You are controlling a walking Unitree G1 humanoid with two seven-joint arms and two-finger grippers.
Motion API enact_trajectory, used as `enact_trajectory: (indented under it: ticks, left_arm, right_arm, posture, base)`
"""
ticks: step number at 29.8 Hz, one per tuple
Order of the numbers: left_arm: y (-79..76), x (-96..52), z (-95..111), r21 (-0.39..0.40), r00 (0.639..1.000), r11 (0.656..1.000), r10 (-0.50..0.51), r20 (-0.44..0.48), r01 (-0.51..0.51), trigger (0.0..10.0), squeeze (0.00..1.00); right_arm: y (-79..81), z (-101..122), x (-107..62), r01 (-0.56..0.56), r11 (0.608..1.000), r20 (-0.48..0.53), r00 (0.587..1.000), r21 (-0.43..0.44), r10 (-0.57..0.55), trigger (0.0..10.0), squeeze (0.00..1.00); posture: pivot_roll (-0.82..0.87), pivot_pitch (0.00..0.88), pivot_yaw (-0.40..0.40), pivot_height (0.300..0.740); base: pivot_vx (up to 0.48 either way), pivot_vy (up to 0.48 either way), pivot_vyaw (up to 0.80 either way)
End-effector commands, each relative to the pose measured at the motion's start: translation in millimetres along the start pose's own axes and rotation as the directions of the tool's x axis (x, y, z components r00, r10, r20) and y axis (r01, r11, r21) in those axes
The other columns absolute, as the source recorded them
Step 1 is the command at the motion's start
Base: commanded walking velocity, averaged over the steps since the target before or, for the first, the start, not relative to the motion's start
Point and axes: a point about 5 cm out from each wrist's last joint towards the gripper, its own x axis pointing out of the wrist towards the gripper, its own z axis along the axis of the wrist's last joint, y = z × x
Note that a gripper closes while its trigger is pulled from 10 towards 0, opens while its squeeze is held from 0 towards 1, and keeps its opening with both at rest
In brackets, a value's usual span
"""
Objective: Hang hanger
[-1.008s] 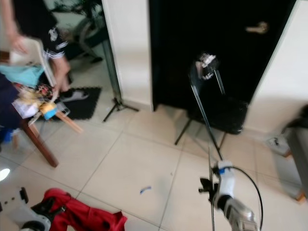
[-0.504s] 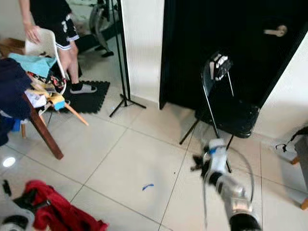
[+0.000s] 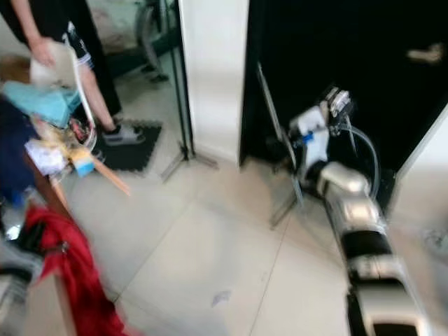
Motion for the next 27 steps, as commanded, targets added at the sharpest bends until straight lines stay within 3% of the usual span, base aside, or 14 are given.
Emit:
enact_trajectory:
  ticks: [1, 2, 5, 10, 19, 21, 24, 27]
  left_arm:
    - [5.2, 0.5, 5.7, 0.031, 1.0, 0.999, 0.019, -0.001, -0.019, 10.0, 0.0]
    - [3.4, 3.5, 13.8, 0.043, 1.0, 0.999, 0.016, 0.022, -0.017, 10.0, 0.0]
    - [-0.7, 10.1, 31.9, 0.065, 0.997, 0.998, 0.007, 0.075, -0.012, 10.0, 0.0]
    - [-6.4, 18.4, 56.8, 0.09, 0.99, 0.996, -0.004, 0.14, -0.009, 10.0, 0.0]
    - [-23.2, 33.2, 116.0, 0.077, 0.953, 0.996, -0.07, 0.295, 0.049, 10.0, 0.0]
    - [-23.2, 33.2, 116.0, 0.077, 0.953, 0.996, -0.07, 0.295, 0.049, 10.0, 0.0]
    - [-29.5, 37.0, 134.2, 0.033, 0.931, 0.995, -0.096, 0.351, 0.091, 10.0, 0.0]
    - [-33.9, 43.0, 195.1, 0.008, 0.852, 0.99, -0.126, 0.509, 0.141, 10.0, 0.0]
  right_arm:
    - [14.9, 13.0, 7.9, -0.108, 0.994, 0.046, 0.993, -0.007, 0.108, 10.0, 0.0]
    - [22.9, 24.3, 8.4, -0.174, 0.985, 0.077, 0.982, -0.018, 0.174, 10.0, 0.0]
    - [37.0, 30.7, 11.1, -0.261, 0.964, 0.081, 0.961, -0.048, 0.264, 10.0, 0.0]
    - [46.0, 33.6, 16.0, -0.315, 0.948, 0.076, 0.945, -0.049, 0.318, 10.0, 0.0]
    - [56.8, 39.9, 20.6, -0.308, 0.951, 0.063, 0.949, -0.029, 0.309, 10.0, 0.0]
    - [56.8, 39.9, 20.6, -0.308, 0.951, 0.063, 0.949, -0.029, 0.309, 10.0, 0.0]
    - [55.8, 41.8, 24.3, -0.267, 0.963, 0.07, 0.961, -0.03, 0.269, 10.0, 0.0]
    - [54.5, 43.3, 27.6, -0.229, 0.973, 0.067, 0.971, -0.02, 0.23, 10.0, 0.0]
  posture:
    - [0.01, 0.068, -0.057, 0.74]
    - [0.01, 0.068, -0.057, 0.74]
    - [0.01, 0.067, -0.059, 0.74]
    - [0.02, 0.064, -0.06, 0.74]
    - [0.02, 0.057, -0.063, 0.74]
    - [0.02, 0.057, -0.063, 0.74]
    - [0.02, 0.053, -0.063, 0.74]
    - [0.03, 0.048, -0.066, 0.74]
  base:
    - [0.48, 0.0, 0.79]
    - [0.48, 0.0, 0.79]
    - [0.48, 0.0, 0.79]
    - [0.48, 0.0, 0.79]
    - [0.48, 0.0, 0.78]
    - [0.48, 0.0, 0.73]
    - [0.48, 0.0, 0.0]
    - [0.48, 0.0, 0.0]
